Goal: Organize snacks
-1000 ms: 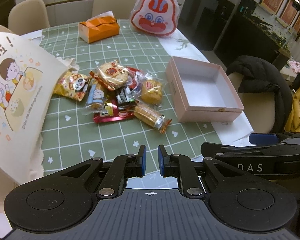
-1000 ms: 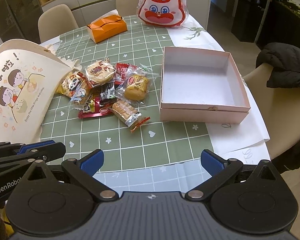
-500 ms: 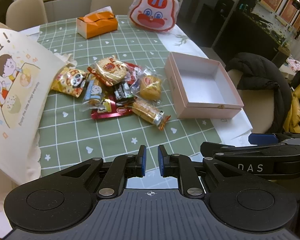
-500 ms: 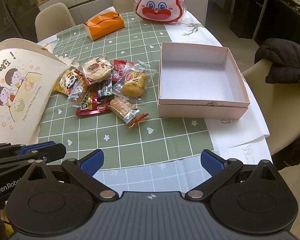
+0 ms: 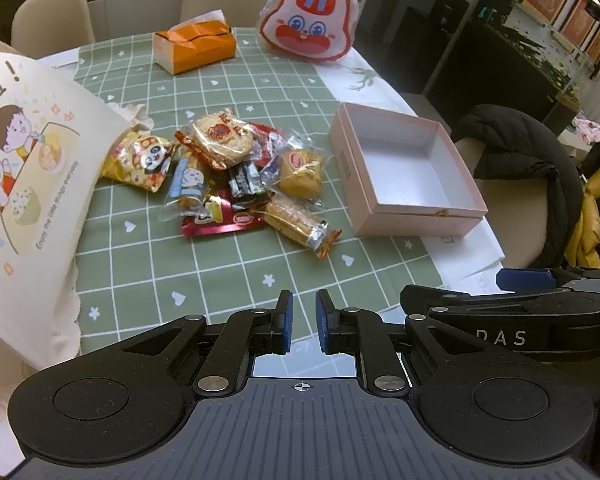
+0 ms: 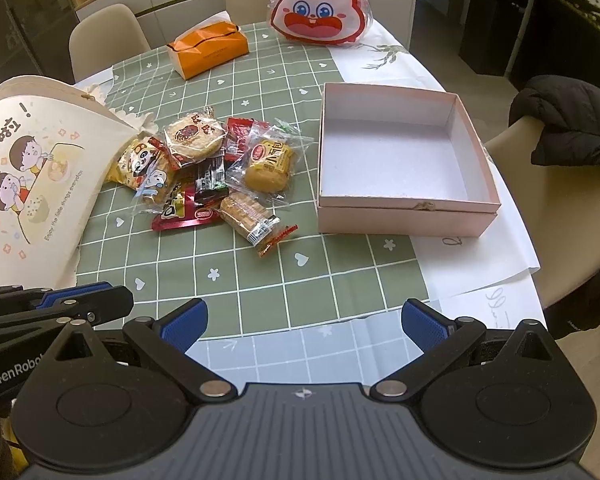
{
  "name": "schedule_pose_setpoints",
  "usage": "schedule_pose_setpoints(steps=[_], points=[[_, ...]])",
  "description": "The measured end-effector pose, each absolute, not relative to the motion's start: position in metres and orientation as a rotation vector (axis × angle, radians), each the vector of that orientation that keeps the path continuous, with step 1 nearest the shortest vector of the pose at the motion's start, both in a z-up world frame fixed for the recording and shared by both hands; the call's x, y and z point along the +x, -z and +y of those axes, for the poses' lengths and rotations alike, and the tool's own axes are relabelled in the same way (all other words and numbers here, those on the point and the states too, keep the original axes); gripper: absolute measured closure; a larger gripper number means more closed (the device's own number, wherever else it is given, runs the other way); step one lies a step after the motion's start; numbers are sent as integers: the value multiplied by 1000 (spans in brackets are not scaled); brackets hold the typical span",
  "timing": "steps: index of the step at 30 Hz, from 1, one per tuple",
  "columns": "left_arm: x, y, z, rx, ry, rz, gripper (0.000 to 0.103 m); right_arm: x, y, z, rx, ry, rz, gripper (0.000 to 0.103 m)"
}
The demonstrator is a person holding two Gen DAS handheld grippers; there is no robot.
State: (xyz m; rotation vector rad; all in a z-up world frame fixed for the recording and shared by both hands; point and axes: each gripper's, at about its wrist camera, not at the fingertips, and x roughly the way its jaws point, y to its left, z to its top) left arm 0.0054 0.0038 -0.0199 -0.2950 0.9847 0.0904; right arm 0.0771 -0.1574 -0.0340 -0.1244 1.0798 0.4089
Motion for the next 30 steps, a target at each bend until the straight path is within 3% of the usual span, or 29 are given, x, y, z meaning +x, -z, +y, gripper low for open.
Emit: schedule_pose_setpoints(steps=[30], points=[[6,24,9,-314,-103,1001,86,80,39,-157,-128,-377,1102,0]])
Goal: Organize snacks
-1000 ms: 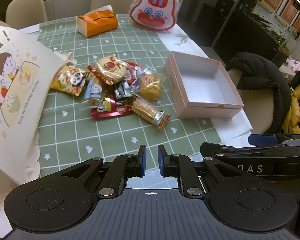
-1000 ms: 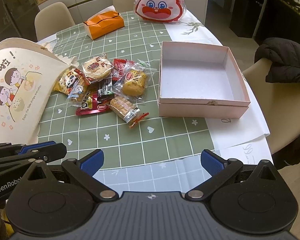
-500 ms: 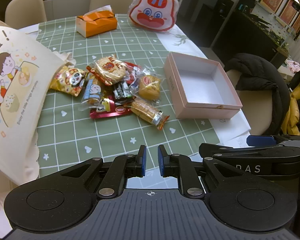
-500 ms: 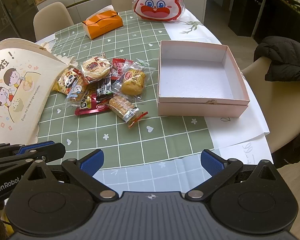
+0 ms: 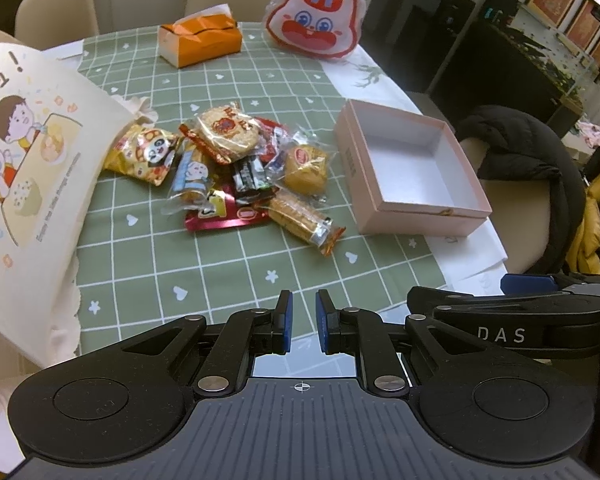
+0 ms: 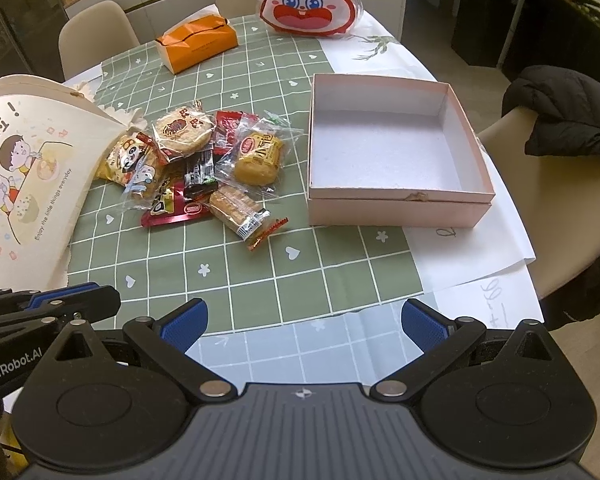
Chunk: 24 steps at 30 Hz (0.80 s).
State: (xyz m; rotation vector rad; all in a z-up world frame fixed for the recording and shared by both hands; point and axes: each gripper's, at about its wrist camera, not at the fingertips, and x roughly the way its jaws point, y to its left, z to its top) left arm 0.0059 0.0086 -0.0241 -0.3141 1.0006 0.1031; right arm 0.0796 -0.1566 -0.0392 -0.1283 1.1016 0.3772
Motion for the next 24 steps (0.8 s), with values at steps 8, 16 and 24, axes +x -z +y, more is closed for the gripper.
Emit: schedule_pose_setpoints(steps=[8,16,24], points=[[9,36,30,-377,-122,1004,86,80,43,-146,-157,-434,1050,0],[6,69,109,-531,-254,950,84,73,75,-94,-481,-483,723,0],[31,92,202,-784,-263,836,83,96,69,-39,-397,-719,674,0]])
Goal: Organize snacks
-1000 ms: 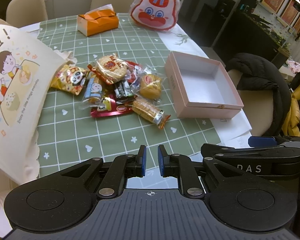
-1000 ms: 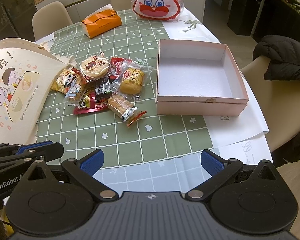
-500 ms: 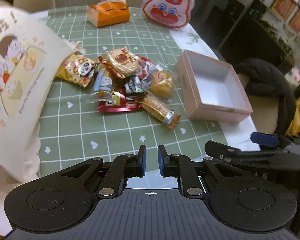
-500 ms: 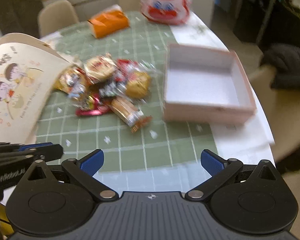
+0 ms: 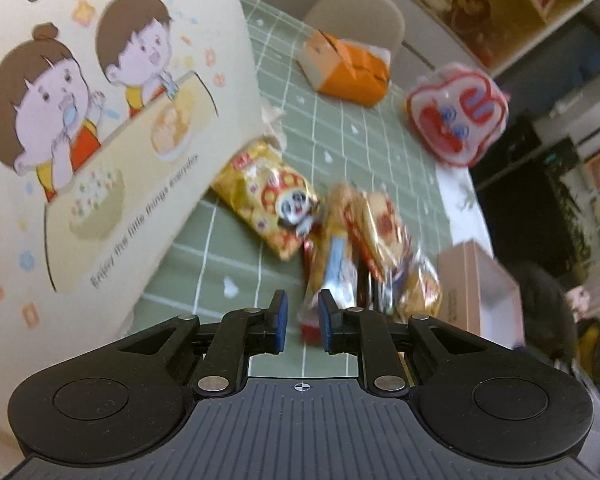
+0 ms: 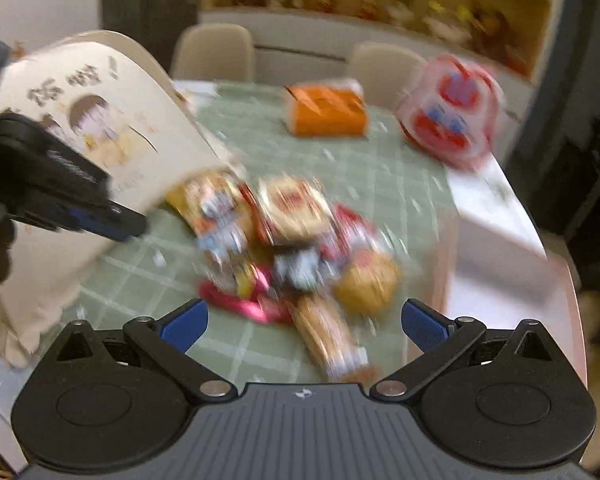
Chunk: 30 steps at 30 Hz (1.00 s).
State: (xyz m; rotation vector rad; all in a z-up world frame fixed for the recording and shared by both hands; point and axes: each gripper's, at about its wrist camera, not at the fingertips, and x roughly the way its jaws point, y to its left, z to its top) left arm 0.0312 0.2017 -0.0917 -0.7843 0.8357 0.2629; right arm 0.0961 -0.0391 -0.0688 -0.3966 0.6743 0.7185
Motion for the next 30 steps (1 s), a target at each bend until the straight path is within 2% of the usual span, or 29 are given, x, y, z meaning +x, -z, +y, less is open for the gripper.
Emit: schedule_pose_setpoints(steps=[3,5,9,13,14,17,18,21,22,26,30], points=[[15,91,199,-746,-283,838,83,109,65,-2,-509,-839,560,0],[-1,93,195,-732,-277,847,83,122,69,25,-554,-923,551,0],[-30,96,193,-695,-272,856,83,168,88,100,-554,-1072,704,0],[-52,103,198,-713,-287,874,83,199,125,172,-617,-1097,782,1],[-57,103,200,-716,-293,870,83,203,135,185,-637,-1078,802,4],[-67,100,209,-732,-308,850,83,205,155,199,-659,-1047,874,20],[-68,100,212,-738,-311,846,83,204,156,196,-643,-1052,903,31],[-64,101,216,-759,-311,841,83,189,151,169,-610,-1072,941,54],[-60,102,217,-765,-306,840,83,182,148,157,-585,-1076,952,58],[-38,100,210,-761,-255,836,83,151,138,99,-494,-1095,1021,66],[-1,99,192,-715,-186,864,83,122,141,40,-414,-1073,1100,66]])
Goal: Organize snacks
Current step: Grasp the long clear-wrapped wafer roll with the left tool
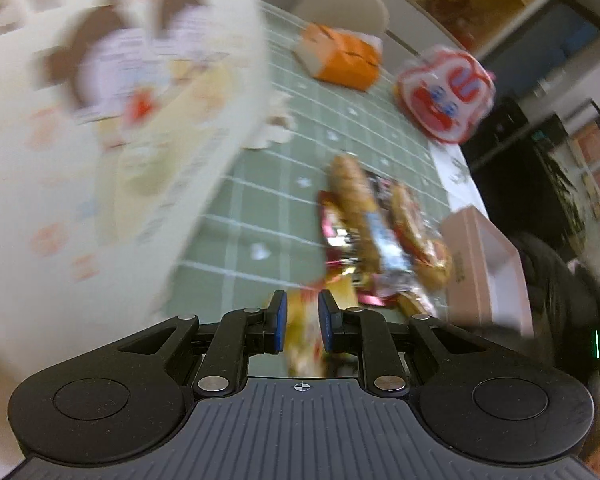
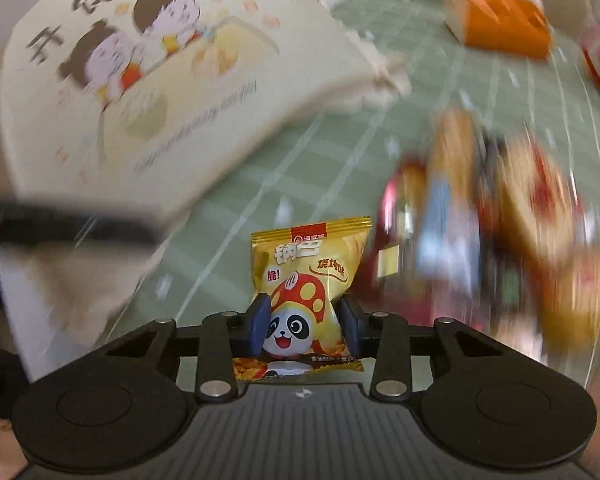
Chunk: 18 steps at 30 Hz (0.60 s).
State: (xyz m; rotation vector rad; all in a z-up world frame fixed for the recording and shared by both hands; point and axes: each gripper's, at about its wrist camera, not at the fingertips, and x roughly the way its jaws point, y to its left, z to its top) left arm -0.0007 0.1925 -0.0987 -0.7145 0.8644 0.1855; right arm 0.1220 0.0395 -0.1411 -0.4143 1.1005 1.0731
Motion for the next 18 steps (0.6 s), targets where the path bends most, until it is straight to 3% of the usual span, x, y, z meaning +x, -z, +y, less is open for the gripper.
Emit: schedule_pose_setpoints(steps=[6,9,11,13,15,18], points=[[60,102,166,-683,-126,907,83,82,145,-35,-333,-976,1129,62],[104,100,165,-635,-175,880,83,79,138,-67,-271,-918,1119,44],[137,104,163,-581,-200,921,83,80,133,-84,-252,-872,1093,42],[162,112,156,-502,-234,991,83,82,130,-101,-243,-803,1065,33],[175,118,149,-441,-256,1027,75,90,131,-113,-226,-748,1054,32],[186,120,140,-354,-286,1038,59,100,130,-143,-166,-705,1066,21]])
